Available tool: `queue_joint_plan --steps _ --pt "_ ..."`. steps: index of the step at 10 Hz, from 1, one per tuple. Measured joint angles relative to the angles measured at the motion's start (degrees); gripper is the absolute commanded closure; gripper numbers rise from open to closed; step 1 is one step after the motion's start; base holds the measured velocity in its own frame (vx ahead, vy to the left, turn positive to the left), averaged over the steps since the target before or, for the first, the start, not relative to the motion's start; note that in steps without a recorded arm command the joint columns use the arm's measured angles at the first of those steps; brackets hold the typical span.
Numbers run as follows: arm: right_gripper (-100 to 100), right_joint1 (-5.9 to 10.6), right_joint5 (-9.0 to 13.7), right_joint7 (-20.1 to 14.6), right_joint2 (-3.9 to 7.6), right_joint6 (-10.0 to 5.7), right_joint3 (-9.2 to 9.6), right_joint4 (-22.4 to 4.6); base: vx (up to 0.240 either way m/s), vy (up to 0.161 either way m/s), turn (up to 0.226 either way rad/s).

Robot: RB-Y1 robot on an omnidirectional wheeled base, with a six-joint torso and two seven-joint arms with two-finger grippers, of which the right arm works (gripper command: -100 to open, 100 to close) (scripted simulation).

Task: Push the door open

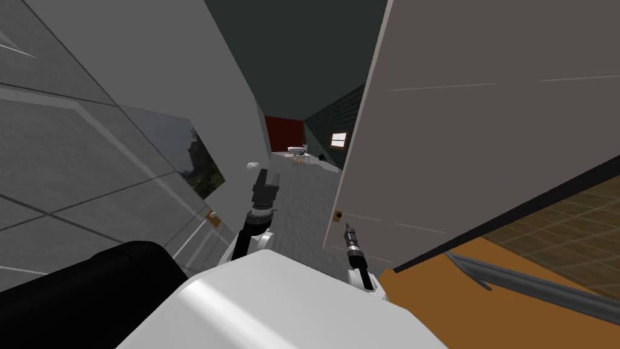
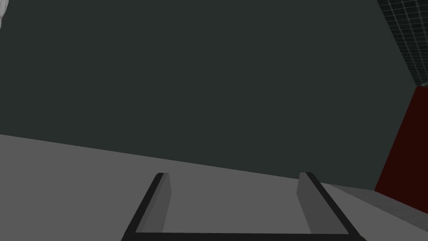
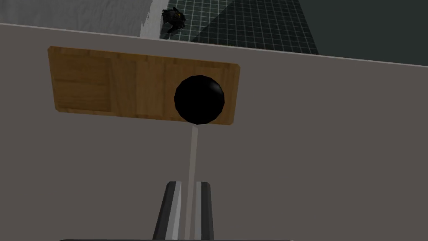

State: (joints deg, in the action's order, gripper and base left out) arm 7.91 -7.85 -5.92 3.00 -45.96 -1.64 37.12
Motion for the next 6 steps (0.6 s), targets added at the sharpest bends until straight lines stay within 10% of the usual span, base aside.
queue_joint_plan --steps 6 --pt "-100 -0.93 0.0 2.49 -4.69 1.77 -0.06 2.24 -0.093 -0.001 -0.036"
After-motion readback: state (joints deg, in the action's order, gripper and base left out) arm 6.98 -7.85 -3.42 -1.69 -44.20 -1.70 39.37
